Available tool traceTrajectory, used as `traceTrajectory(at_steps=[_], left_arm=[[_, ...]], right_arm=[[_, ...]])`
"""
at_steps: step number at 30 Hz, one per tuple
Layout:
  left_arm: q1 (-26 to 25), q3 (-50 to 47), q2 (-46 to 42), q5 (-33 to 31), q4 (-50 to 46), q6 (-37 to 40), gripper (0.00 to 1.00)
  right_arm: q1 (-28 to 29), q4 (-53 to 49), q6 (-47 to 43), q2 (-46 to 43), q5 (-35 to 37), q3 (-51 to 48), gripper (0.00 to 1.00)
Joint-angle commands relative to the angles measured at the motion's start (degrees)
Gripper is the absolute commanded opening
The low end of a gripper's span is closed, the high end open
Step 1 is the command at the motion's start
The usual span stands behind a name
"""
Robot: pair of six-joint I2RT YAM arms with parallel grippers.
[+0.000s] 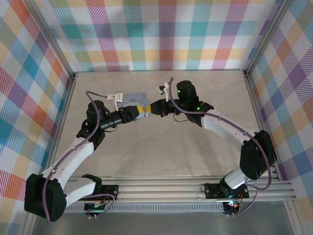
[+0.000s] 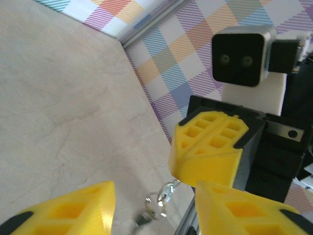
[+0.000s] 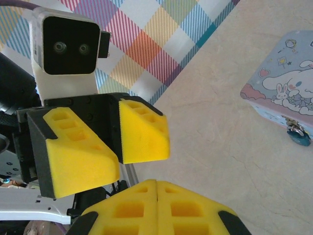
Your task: Unlock a padlock with a key
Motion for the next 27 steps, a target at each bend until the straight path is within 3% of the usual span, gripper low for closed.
traceTrajectory(at_steps=[1, 7, 11, 17, 23, 27], left_arm=[[0.35, 0.69, -1.03, 3.56, 0.65, 3.01, 0.42], [0.34, 1.82, 1.09, 8.96, 0.38, 4.39, 0.35], [0.36, 1.88, 2.74, 10.51, 2.25, 3.17, 0.34], [0.36, 1.94, 3.00, 12.01, 4.95, 1.70, 0.26], [0.80, 2.03, 1.12, 11.95, 4.10, 2.11, 0.38], [0.80, 2.38, 1.52, 12.92, 6.35, 0.31, 0.39]], right_arm=[[0.38, -1.80, -3.89, -0.43, -1.65, 2.71, 0.00], [0.12, -13.63, -12.84, 2.26, -7.73, 9.98, 0.00], [-0.05, -17.22, -15.02, 3.86, -10.84, 13.19, 0.00], [-0.40, -18.74, -15.98, 4.80, -12.66, 14.52, 0.00], [-1.62, -20.73, -17.49, 5.25, -14.43, 14.85, 0.00], [-2.34, -21.88, -18.60, 5.33, -16.24, 15.28, 0.00]])
